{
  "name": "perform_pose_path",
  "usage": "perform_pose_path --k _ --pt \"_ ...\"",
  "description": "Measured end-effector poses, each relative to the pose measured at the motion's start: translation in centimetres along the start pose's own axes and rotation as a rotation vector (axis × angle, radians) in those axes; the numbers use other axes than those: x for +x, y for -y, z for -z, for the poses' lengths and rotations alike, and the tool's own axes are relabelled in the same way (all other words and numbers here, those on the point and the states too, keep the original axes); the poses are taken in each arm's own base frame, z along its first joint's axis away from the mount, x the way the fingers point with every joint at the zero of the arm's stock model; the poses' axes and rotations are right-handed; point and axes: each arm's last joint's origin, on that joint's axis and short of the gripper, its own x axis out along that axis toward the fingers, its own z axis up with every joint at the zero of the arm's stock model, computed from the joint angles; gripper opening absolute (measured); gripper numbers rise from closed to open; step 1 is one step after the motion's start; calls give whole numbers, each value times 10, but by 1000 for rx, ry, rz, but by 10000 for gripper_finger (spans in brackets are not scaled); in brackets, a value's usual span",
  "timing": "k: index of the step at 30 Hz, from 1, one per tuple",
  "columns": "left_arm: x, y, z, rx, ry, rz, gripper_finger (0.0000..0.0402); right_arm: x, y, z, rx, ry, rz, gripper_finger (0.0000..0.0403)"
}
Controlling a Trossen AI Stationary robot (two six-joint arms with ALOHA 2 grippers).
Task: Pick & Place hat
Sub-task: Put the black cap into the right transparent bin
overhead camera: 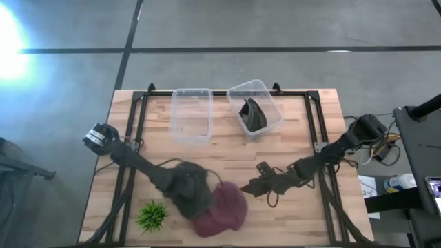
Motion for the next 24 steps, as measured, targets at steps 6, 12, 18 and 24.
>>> perform_pose_path --k 6,12,18,24 --pt "9 -16 -47 -174 284 121 133 15 -3 6 37 -9 20 233" --pt "-4 -39 -91 -277 442 140 133 19 -6 9 96 -43 23 233" --pt "-17 -34 -96 -134 478 80 133 15 -14 8 114 -53 -8 233" --pt "-14 -41 -91 -100 505 -76 133 27 -11 12 170 -50 25 233"
